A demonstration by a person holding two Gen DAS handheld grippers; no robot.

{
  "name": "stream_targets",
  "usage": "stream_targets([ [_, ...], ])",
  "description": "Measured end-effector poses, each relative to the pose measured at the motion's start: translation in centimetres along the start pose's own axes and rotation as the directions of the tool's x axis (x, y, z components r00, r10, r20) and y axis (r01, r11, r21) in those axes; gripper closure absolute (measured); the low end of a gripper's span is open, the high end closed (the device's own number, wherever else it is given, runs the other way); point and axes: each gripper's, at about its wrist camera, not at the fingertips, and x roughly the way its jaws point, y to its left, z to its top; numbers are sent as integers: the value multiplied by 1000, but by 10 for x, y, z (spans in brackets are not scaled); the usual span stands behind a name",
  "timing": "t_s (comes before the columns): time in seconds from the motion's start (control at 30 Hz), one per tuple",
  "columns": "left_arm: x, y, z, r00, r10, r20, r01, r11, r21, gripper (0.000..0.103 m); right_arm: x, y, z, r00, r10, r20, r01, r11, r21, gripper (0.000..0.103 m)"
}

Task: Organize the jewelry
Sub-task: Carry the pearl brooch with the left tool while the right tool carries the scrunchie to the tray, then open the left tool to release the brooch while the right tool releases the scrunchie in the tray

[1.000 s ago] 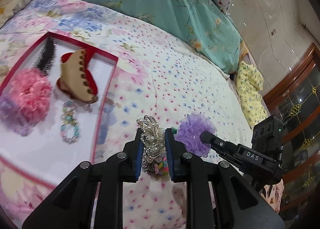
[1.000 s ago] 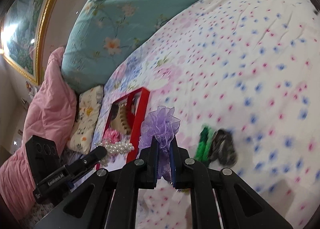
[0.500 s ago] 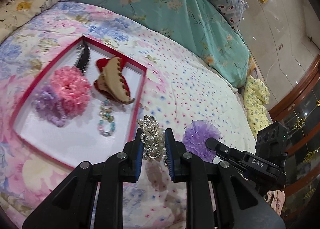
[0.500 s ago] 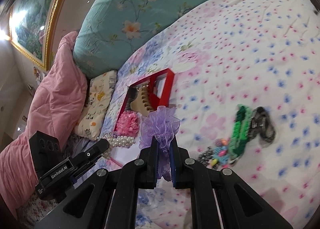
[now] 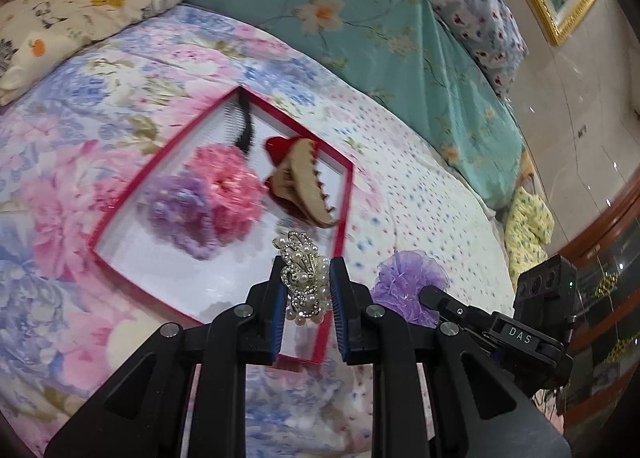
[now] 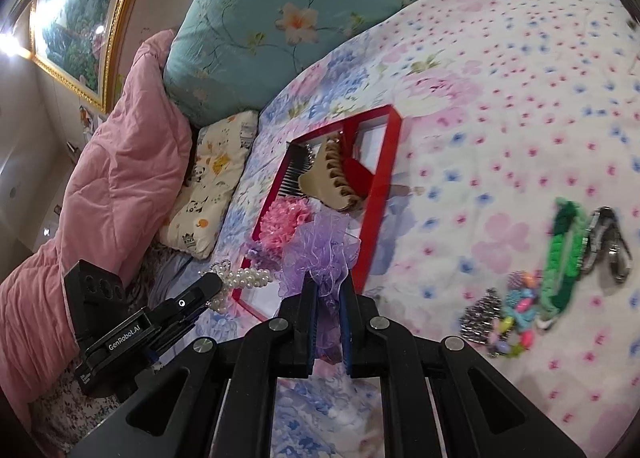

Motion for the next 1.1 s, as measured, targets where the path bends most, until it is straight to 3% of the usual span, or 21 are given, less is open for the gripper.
stream_targets([
  [0.43,6,39,14,1000,30,-1,-30,998,-61,85,54,21,6,998,12,-69,-14,999,-34,94],
  [1.1,55,81,21,995,60,-73,-68,991,-112,85,119,5,15,987,-104,-126,95,993,-75,92],
])
